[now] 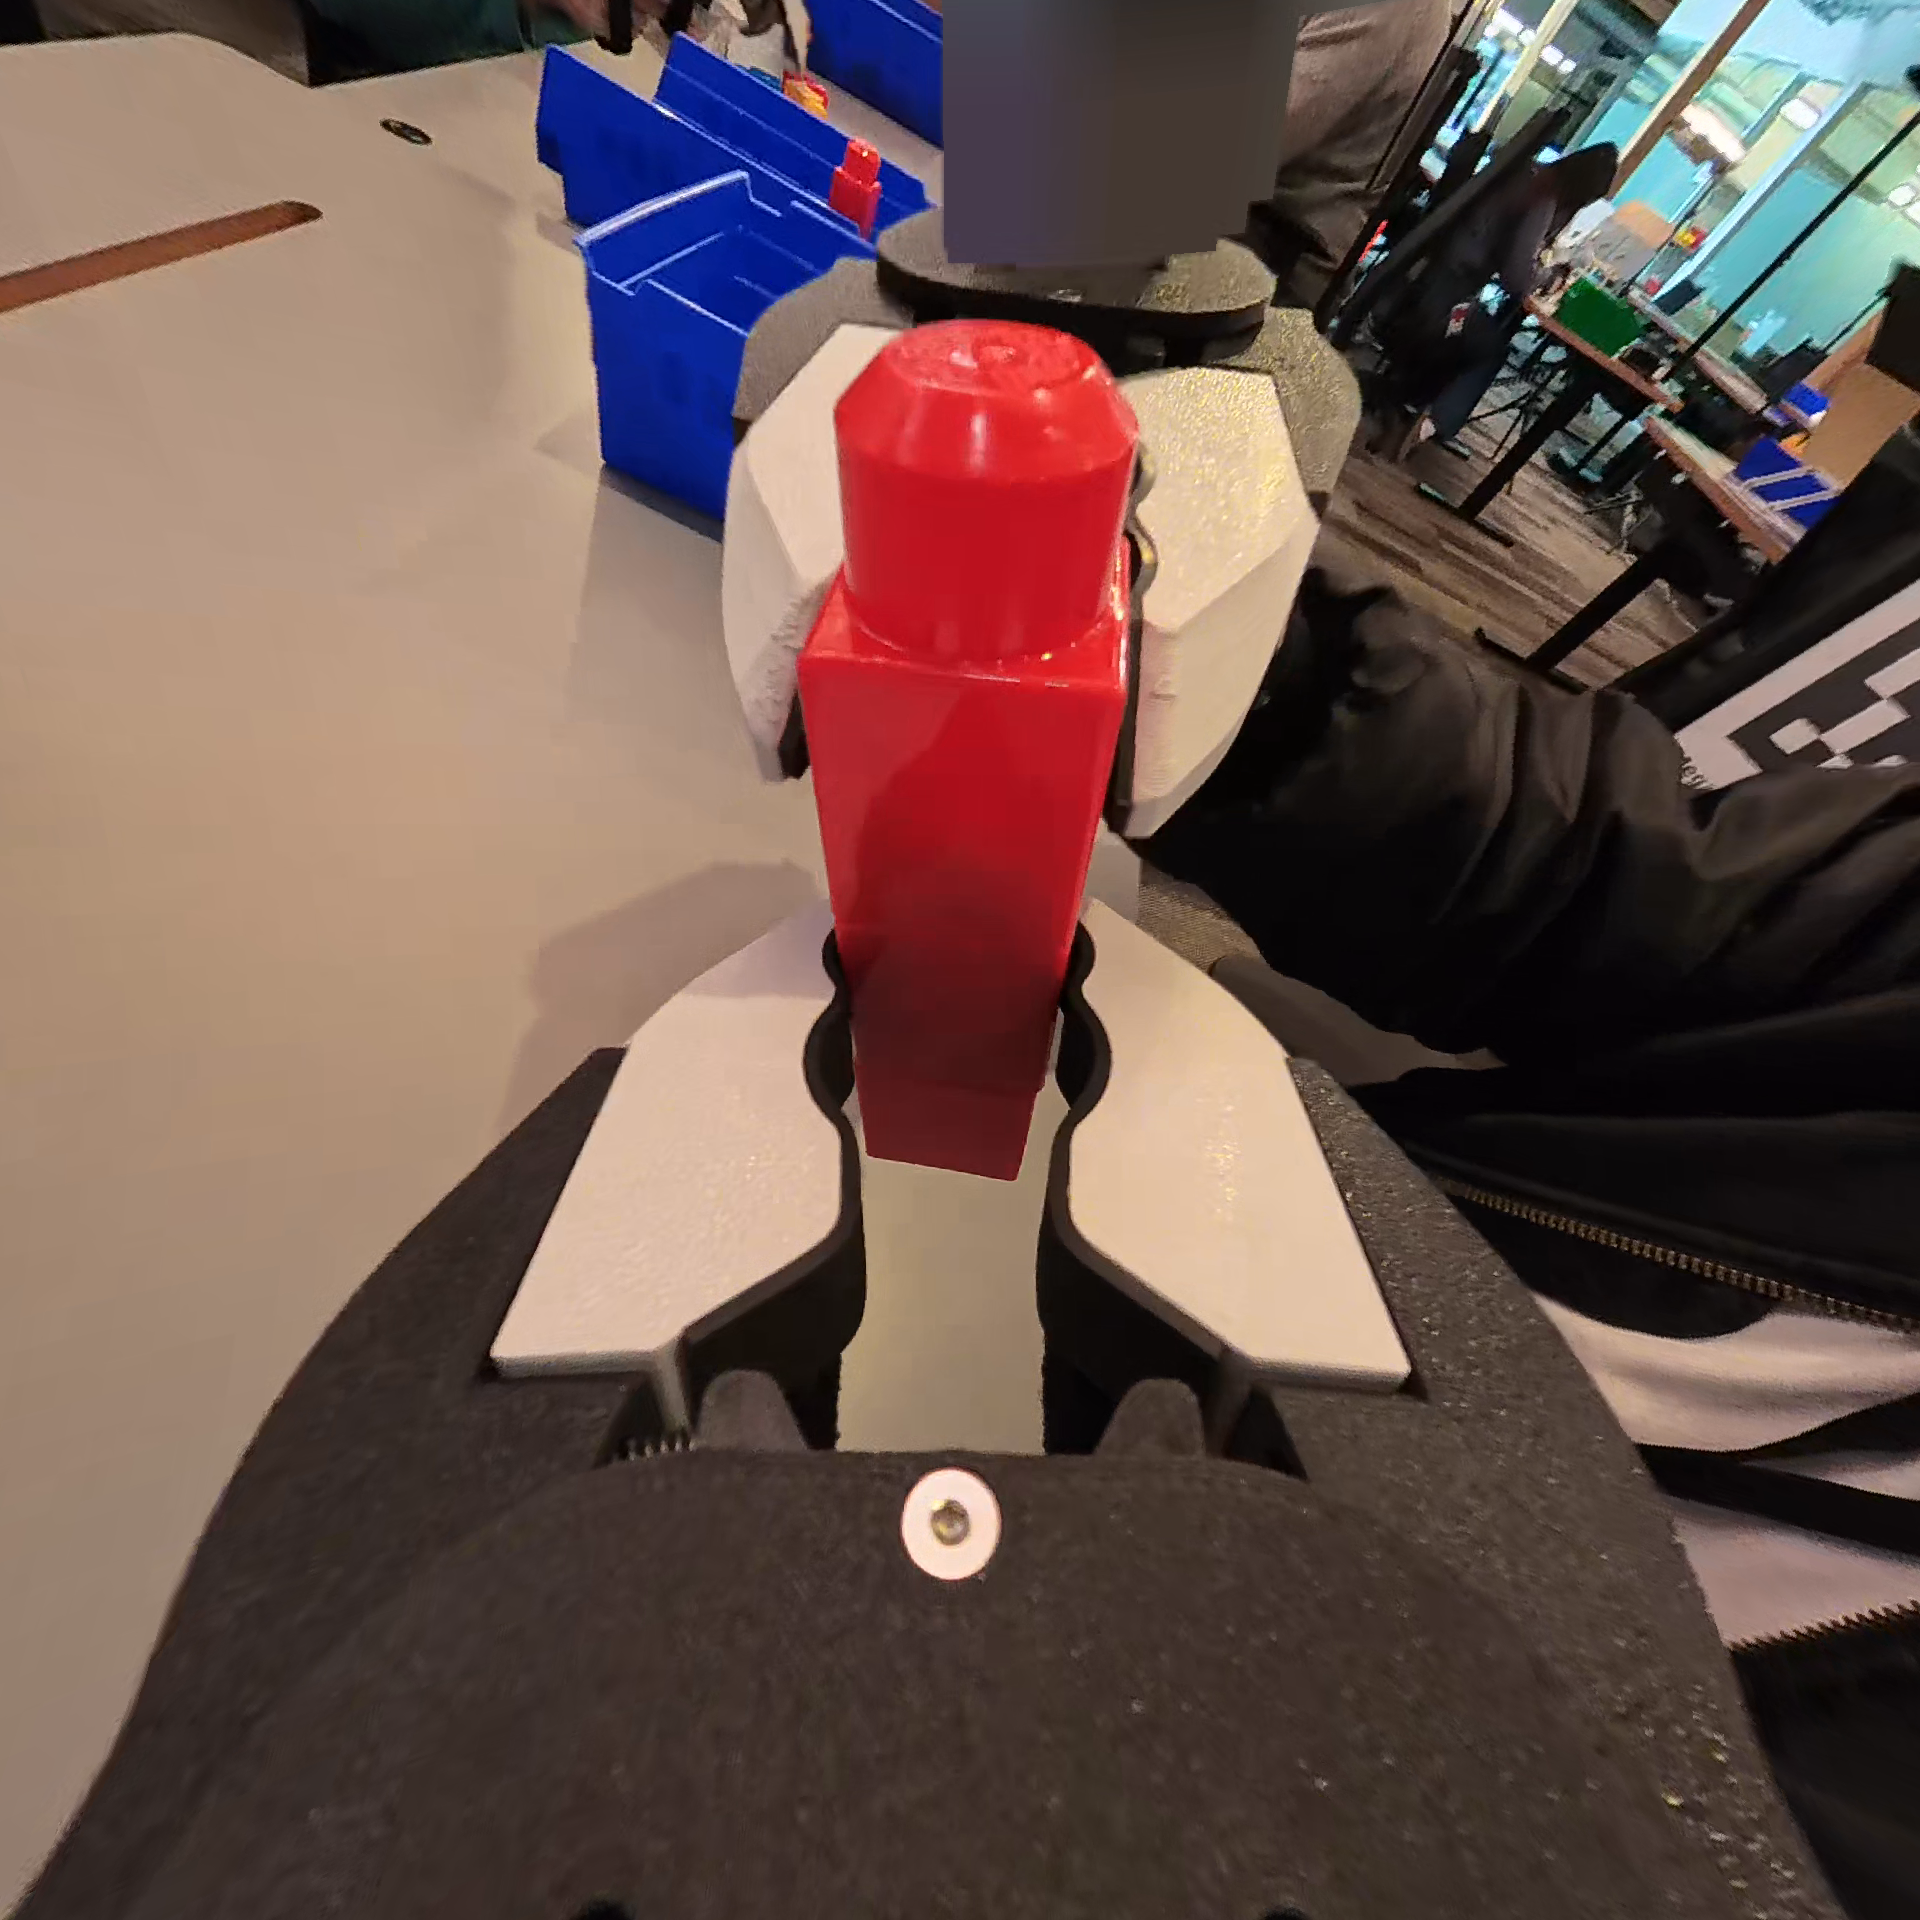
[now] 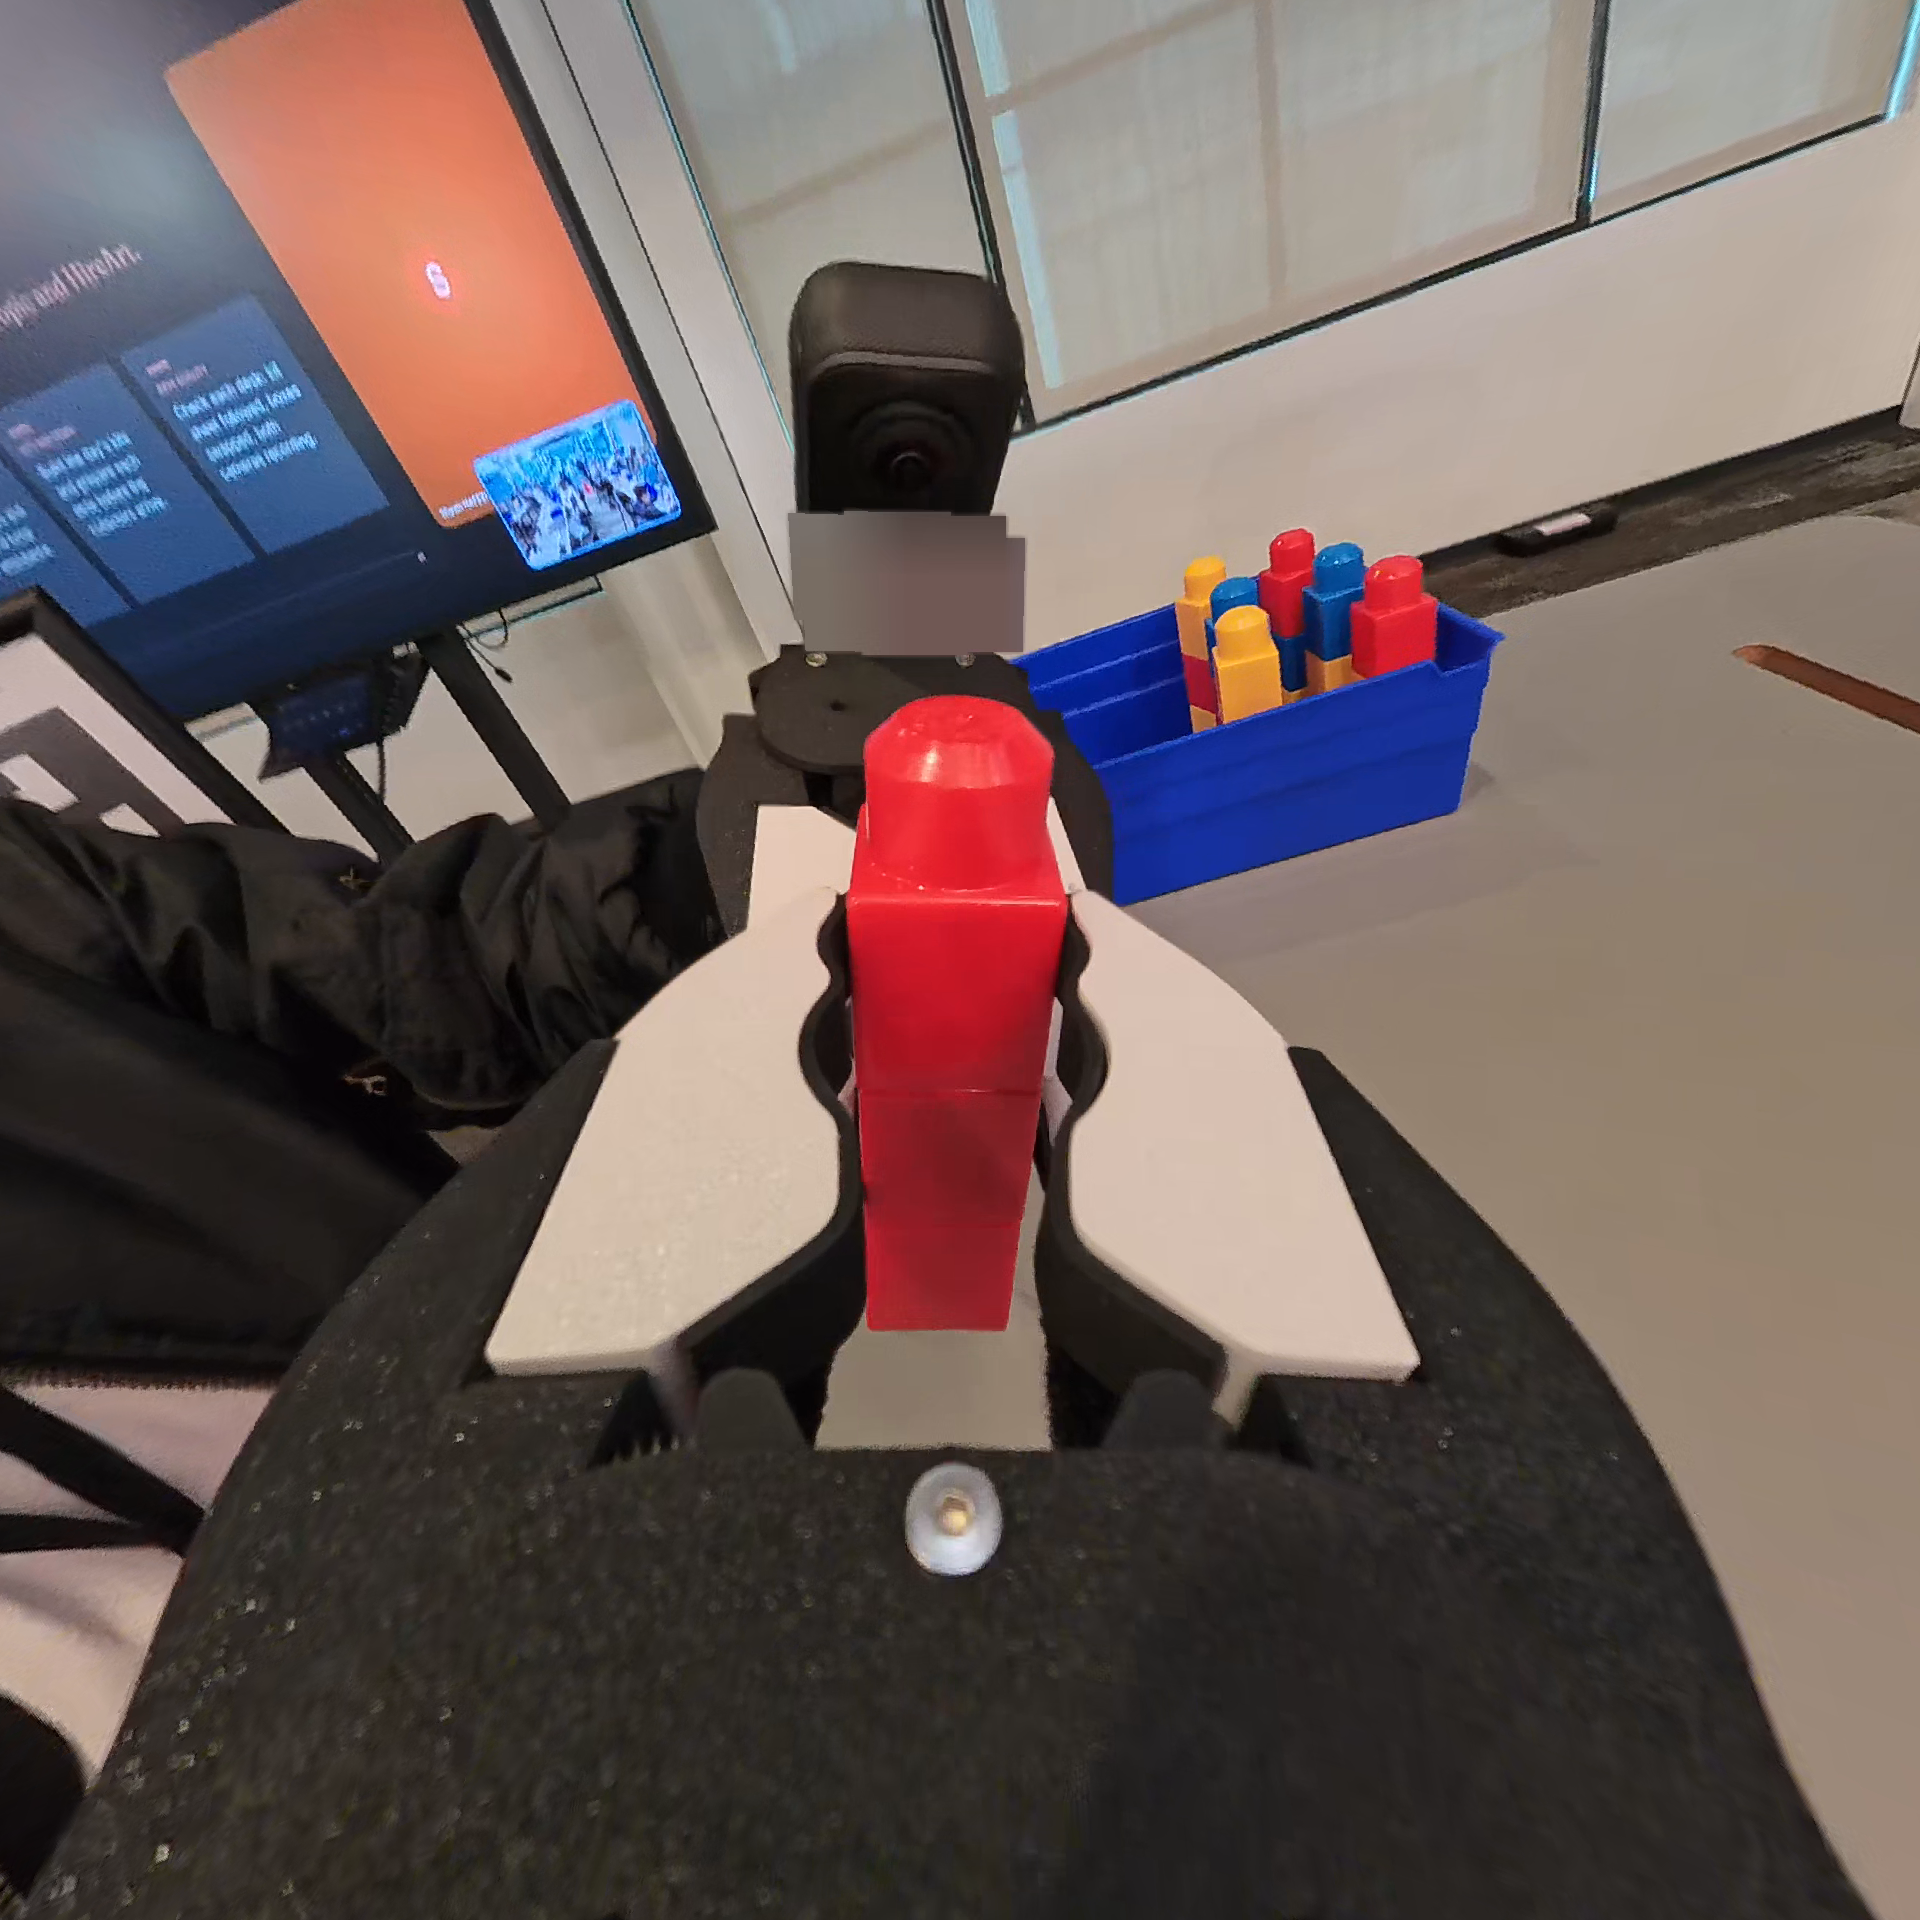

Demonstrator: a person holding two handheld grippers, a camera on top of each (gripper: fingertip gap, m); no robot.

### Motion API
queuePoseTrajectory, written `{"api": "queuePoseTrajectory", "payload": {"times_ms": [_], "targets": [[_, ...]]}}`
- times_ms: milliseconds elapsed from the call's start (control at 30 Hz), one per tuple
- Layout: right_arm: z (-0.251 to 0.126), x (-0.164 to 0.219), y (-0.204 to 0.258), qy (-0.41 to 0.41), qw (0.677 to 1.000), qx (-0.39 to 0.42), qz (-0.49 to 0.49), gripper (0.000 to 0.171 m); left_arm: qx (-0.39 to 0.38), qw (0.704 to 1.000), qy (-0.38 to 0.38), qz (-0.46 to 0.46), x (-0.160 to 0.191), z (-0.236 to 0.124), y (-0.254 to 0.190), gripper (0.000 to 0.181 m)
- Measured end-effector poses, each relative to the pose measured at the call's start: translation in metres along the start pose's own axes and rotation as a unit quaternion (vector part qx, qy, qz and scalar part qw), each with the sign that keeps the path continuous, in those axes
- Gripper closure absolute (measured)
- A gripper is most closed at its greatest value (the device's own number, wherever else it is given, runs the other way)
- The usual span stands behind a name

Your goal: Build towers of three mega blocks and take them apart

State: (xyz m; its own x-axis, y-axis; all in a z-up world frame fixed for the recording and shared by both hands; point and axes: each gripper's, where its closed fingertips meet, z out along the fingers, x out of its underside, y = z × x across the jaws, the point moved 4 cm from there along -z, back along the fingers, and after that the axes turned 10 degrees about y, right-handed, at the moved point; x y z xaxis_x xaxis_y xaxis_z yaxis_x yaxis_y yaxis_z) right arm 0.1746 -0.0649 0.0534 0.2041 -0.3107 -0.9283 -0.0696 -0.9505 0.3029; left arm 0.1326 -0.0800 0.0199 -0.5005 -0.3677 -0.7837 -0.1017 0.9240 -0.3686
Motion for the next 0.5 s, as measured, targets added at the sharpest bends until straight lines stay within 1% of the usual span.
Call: {"api": "queuePoseTrajectory", "payload": {"times_ms": [233, 400, 433, 467, 500], "targets": [[-0.008, -0.003, -0.004, -0.027, 0.999, -0.002, 0.026, 0.135, 0.027, 0.999, -0.013, -0.02, -0.009, 0.005, 0.0, 0.145], [-0.011, -0.013, 0.008, -0.035, 0.999, 0.013, -0.002, 0.136, 0.027, 0.999, -0.015, 0.007, -0.015, 0.0, -0.01, 0.145], [-0.011, -0.016, 0.011, -0.038, 0.999, 0.015, -0.009, 0.135, 0.031, 0.999, -0.004, 0.01, -0.013, 0.0, -0.013, 0.146], [-0.018, -0.025, 0.015, -0.075, 0.997, 0.018, -0.015, 0.135, 0.017, 0.999, 0.042, 0.021, -0.003, 0.005, -0.012, 0.146], [-0.034, -0.041, 0.019, -0.135, 0.991, 0.005, -0.007, 0.135, -0.006, 0.996, 0.084, 0.036, 0.009, 0.014, -0.008, 0.146]]}}
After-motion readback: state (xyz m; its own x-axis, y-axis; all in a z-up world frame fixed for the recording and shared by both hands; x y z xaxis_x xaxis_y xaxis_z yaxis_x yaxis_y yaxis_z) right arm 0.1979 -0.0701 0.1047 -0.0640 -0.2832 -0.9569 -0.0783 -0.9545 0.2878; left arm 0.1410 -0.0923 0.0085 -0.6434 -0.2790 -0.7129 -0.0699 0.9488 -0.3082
